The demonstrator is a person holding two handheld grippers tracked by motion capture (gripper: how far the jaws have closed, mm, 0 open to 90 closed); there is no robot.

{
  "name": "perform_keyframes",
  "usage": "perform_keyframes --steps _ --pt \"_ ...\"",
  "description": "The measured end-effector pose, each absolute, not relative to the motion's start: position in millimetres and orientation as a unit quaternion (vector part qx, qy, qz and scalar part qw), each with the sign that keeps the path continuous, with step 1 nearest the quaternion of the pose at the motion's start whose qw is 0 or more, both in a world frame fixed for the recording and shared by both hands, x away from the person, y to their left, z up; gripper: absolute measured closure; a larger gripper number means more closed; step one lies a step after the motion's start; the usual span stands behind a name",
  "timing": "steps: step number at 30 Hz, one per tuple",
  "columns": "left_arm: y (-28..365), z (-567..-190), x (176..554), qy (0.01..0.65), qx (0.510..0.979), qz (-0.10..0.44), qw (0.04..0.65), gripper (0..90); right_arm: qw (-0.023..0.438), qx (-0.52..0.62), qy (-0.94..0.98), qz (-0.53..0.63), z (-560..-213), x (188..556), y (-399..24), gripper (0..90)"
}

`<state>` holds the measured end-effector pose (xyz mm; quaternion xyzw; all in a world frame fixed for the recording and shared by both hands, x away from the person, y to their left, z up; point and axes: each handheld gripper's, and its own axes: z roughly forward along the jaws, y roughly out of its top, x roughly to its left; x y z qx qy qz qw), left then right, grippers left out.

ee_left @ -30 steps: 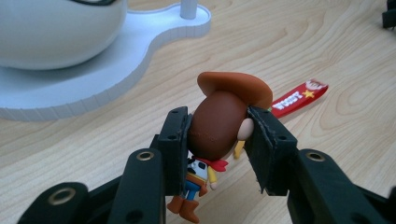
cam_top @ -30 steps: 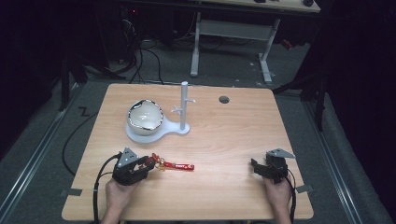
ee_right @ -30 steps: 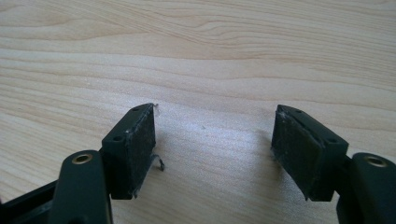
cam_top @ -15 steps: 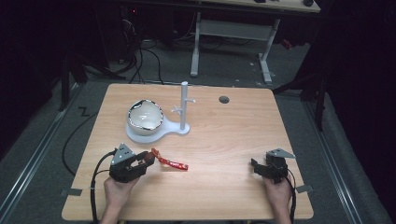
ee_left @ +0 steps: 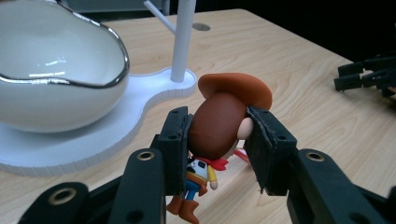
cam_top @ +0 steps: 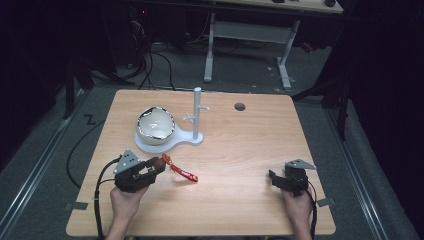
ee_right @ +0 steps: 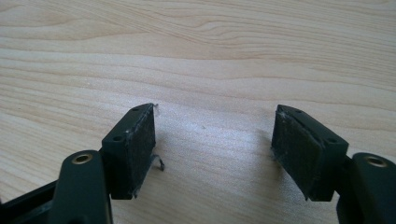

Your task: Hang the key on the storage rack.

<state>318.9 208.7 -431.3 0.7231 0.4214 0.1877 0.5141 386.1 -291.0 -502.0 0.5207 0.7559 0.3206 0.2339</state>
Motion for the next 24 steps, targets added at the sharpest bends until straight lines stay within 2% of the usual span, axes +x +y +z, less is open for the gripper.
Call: perform_keyframes --steps 24 --pt "205 -398 332 0.407 0.705 0.197 0.547 60.7 0.234 0.520 0.756 0.321 -502 386 -291 30.9"
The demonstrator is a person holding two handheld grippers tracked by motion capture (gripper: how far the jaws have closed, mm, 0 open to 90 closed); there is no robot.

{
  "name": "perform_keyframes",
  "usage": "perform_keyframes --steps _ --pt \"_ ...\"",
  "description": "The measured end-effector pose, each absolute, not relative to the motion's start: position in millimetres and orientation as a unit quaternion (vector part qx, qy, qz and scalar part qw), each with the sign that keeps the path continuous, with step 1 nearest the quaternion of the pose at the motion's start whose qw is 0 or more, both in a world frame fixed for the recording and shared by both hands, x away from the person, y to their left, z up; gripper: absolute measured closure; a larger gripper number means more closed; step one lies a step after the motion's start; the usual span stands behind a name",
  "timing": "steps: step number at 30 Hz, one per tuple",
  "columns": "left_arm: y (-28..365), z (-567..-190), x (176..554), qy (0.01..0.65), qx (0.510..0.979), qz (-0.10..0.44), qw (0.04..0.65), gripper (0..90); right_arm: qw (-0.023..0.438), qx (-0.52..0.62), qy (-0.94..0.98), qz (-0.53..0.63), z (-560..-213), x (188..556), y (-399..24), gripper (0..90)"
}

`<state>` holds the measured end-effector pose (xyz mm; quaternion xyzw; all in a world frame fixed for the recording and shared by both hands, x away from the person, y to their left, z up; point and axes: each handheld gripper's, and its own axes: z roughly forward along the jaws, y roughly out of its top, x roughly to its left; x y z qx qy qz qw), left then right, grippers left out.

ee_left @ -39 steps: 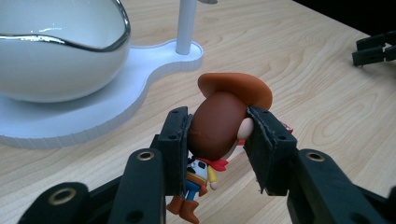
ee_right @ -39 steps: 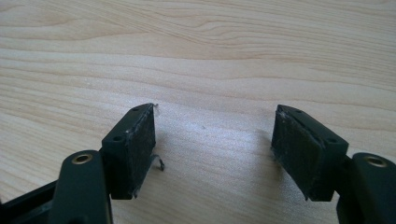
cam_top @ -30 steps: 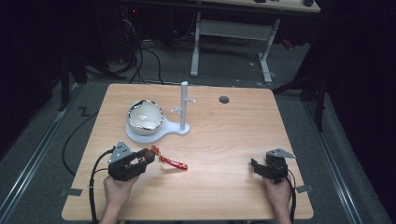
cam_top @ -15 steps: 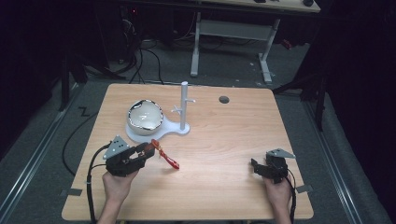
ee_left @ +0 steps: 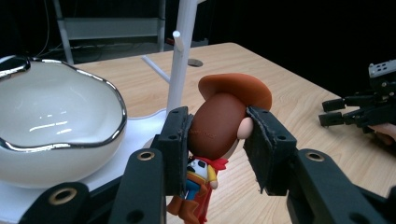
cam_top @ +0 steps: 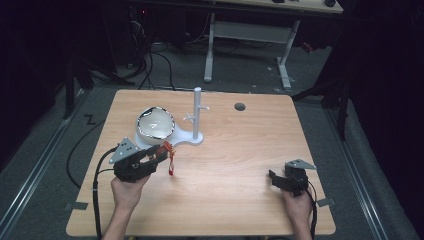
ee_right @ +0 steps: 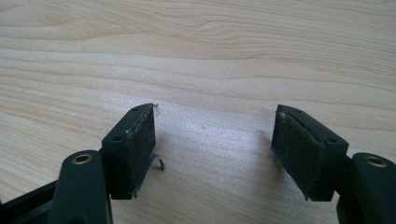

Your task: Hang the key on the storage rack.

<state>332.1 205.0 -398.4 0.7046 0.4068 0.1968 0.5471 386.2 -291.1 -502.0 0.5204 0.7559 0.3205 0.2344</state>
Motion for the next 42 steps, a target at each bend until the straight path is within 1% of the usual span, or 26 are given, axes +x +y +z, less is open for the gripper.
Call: perform_keyframes --steps 18,28,42 --pt "204 -381 355 0.412 0.688 0.194 0.565 60.7 0.234 0.519 0.757 0.321 -502 386 -291 30.8" --pt "198 -372 367 0.410 0.691 0.203 0.559 60.8 0.234 0.519 0.757 0.321 -502 386 -291 30.8" --pt "197 -370 382 0.420 0.685 0.205 0.560 60.8 0.234 0.518 0.757 0.321 -502 386 -291 30.8"
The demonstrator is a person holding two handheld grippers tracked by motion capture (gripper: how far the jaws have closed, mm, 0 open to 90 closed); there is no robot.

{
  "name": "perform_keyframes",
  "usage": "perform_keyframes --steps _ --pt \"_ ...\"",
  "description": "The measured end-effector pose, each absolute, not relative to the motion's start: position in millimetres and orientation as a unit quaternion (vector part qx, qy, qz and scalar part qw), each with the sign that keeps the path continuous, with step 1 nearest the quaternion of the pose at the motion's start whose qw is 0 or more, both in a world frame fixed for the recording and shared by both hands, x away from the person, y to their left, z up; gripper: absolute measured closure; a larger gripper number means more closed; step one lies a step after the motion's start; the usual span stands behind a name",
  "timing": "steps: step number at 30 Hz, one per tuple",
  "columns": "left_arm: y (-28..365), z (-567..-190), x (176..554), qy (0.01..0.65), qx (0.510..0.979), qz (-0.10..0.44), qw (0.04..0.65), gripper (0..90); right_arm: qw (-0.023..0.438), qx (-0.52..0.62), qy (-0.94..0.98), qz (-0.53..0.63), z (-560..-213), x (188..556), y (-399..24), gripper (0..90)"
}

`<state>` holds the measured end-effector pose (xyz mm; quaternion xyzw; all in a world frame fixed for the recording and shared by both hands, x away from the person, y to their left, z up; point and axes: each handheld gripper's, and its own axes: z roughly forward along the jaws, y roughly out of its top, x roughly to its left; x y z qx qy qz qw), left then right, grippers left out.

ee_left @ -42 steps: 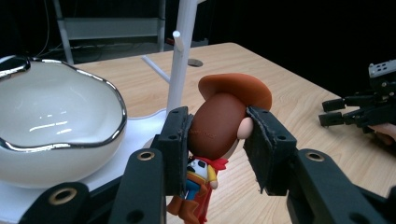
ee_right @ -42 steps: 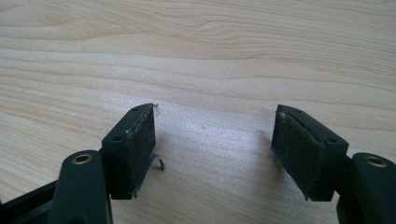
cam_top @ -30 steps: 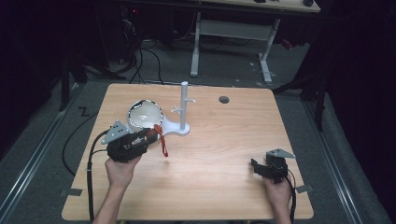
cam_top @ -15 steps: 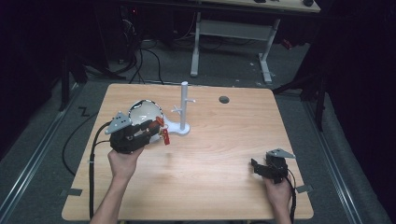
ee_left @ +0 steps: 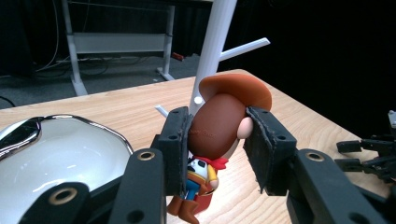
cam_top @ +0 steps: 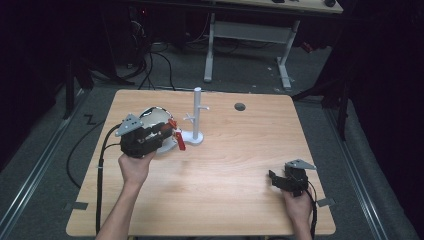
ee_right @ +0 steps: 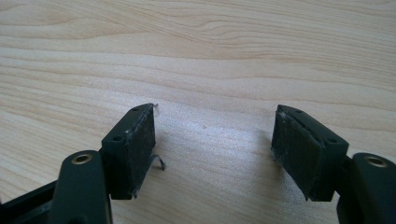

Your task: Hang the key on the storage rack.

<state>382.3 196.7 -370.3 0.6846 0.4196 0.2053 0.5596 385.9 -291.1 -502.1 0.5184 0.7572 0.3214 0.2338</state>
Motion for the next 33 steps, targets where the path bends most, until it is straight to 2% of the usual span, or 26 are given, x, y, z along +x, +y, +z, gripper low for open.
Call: perform_keyframes --steps 33 --pt "179 -366 422 0.431 0.689 0.207 0.544 60.8 0.233 0.517 0.758 0.322 -502 386 -291 30.8"
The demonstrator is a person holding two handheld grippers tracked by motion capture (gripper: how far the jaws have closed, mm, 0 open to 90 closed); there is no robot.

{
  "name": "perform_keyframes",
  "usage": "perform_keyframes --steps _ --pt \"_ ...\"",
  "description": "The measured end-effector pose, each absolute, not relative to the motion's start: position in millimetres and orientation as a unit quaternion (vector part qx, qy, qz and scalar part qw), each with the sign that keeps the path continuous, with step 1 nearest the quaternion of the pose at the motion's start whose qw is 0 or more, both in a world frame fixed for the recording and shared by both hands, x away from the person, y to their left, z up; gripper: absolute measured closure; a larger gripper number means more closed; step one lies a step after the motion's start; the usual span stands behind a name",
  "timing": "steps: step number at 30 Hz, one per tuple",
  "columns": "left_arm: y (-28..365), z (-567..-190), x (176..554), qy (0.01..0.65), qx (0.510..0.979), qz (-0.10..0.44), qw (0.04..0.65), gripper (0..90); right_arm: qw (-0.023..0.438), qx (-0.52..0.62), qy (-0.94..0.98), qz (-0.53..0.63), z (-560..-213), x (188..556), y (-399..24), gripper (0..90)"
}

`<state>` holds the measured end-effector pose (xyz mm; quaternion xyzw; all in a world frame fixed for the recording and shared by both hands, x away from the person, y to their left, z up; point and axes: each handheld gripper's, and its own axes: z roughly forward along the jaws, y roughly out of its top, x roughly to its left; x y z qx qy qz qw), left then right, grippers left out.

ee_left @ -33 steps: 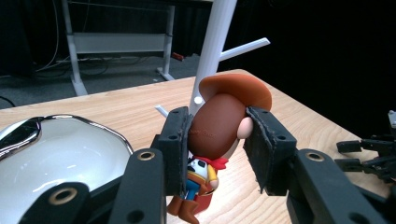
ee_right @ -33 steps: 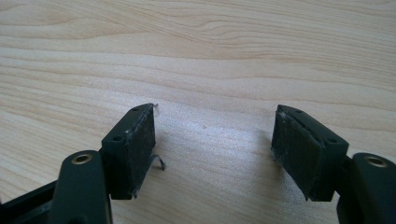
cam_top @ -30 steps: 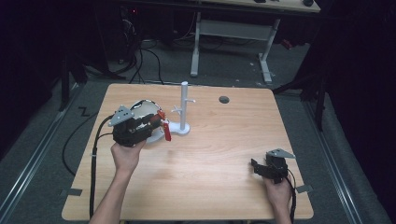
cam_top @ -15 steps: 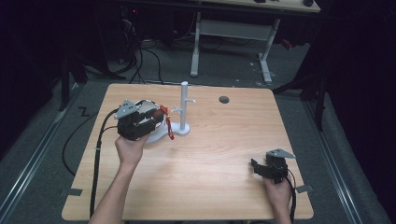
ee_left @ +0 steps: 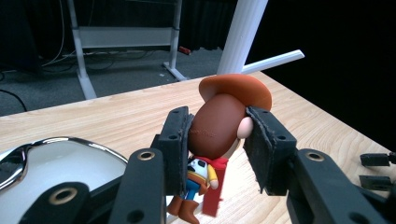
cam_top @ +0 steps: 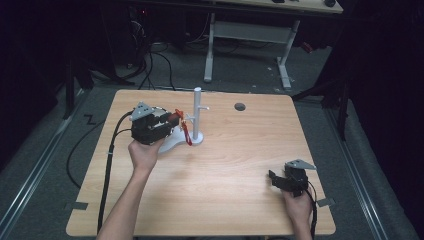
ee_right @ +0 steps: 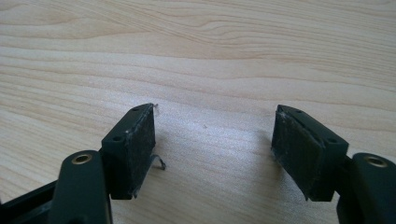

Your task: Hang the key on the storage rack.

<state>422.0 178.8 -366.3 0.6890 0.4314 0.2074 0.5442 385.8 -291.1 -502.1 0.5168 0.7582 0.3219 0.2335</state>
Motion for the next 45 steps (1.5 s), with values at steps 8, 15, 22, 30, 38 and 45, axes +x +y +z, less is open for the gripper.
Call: perform_keyframes --steps 8,15,22,30,38,45 --pt "174 -370 431 0.436 0.692 0.203 0.538 60.8 0.233 0.516 0.759 0.322 -502 386 -291 30.8" --pt "175 -373 436 0.444 0.690 0.202 0.535 60.8 0.233 0.516 0.759 0.322 -502 386 -291 30.8" --pt "176 -375 438 0.448 0.690 0.207 0.529 60.8 0.233 0.516 0.759 0.322 -502 386 -291 30.8" --pt "175 -381 437 0.451 0.691 0.214 0.523 60.8 0.233 0.516 0.759 0.322 -502 386 -291 30.8" --pt "178 -388 435 0.458 0.690 0.214 0.519 60.8 0.233 0.516 0.759 0.322 -502 386 -291 30.8" --pt "175 -395 433 0.459 0.693 0.218 0.511 60.7 0.233 0.516 0.759 0.322 -502 386 -291 30.8"
